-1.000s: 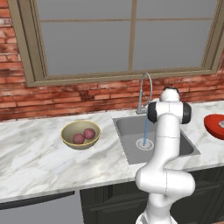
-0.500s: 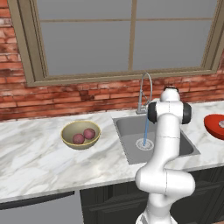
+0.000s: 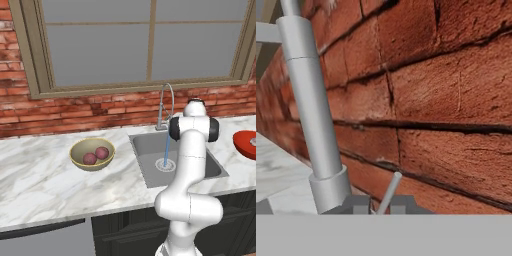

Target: Pick the onions from the sink and place them in one bowl. Place the garlic in the other bowl. Then turn off the sink faucet.

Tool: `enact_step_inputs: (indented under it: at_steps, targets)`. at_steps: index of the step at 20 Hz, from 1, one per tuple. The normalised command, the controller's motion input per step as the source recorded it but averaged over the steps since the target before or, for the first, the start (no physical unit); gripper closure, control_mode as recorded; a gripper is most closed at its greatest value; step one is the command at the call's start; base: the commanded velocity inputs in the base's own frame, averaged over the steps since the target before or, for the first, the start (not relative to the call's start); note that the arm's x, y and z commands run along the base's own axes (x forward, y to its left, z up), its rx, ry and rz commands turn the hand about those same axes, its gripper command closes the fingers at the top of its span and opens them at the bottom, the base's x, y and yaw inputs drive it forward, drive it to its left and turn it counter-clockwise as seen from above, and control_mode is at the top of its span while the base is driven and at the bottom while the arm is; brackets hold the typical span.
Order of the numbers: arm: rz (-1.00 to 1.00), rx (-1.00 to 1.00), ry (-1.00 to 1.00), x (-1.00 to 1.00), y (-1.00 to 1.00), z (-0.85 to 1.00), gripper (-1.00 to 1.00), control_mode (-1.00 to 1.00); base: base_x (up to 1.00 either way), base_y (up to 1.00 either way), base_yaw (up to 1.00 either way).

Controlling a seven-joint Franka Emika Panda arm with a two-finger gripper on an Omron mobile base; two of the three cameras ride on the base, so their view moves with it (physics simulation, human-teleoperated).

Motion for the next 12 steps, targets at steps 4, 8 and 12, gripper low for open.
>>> enact_step_inputs:
  at_steps: [4, 8, 12]
  targets:
    - [0.12, 0.03, 0.0, 0.43, 0.0, 0.15, 1.0, -1.0, 0.0, 0.0, 0.0]
    - [0.14, 0.04, 0.0, 0.53, 0.02, 0.14, 1.0, -1.0, 0.0, 0.0, 0.0]
    - [0.18, 0.07, 0.0, 0.61, 0.0, 0.22, 1.0, -1.0, 0.0, 0.0, 0.0]
